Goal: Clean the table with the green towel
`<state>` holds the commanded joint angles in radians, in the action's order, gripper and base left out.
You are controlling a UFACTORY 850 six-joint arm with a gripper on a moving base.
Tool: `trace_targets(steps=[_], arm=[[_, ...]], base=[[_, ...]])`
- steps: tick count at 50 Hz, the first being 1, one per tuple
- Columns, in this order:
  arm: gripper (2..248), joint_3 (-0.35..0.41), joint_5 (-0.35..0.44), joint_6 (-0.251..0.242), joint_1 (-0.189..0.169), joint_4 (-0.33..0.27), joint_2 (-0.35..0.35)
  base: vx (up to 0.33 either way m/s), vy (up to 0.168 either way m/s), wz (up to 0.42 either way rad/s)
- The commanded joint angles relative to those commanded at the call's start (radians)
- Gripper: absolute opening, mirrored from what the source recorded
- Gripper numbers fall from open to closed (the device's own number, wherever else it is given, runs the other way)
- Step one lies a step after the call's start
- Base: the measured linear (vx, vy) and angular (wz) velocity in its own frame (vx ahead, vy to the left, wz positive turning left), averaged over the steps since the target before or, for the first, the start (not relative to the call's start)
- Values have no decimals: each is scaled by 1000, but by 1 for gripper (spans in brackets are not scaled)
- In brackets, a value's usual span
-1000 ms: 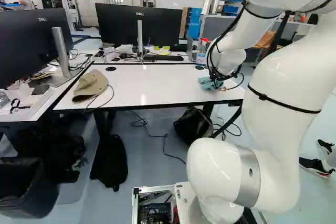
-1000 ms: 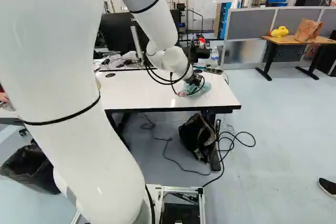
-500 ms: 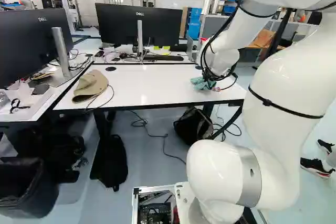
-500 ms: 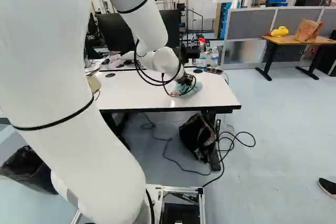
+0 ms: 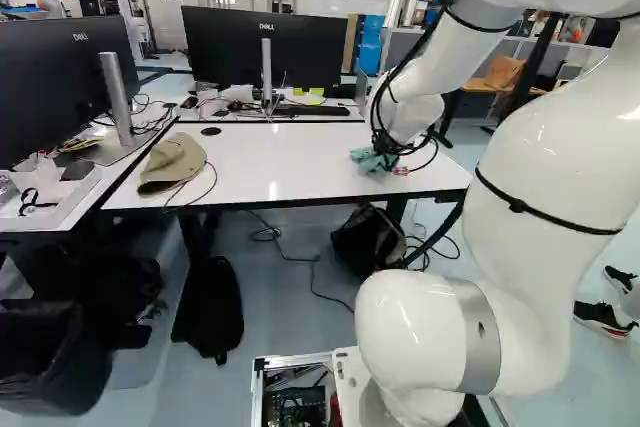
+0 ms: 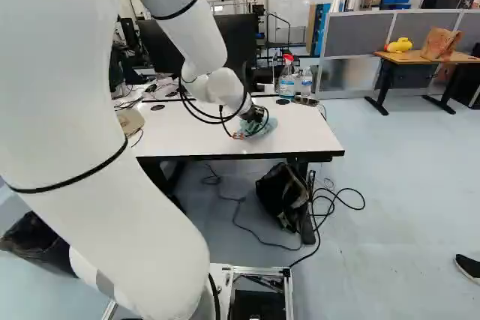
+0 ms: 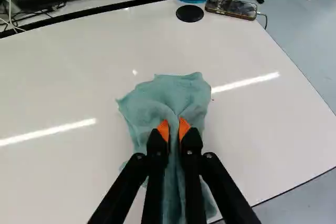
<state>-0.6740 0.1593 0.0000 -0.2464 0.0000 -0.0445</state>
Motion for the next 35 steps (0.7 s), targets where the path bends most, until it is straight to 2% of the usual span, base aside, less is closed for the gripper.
trace_targets(steps=[35], arm=[[42, 1, 0, 0, 0, 0, 20]], base=[[0, 0, 0]])
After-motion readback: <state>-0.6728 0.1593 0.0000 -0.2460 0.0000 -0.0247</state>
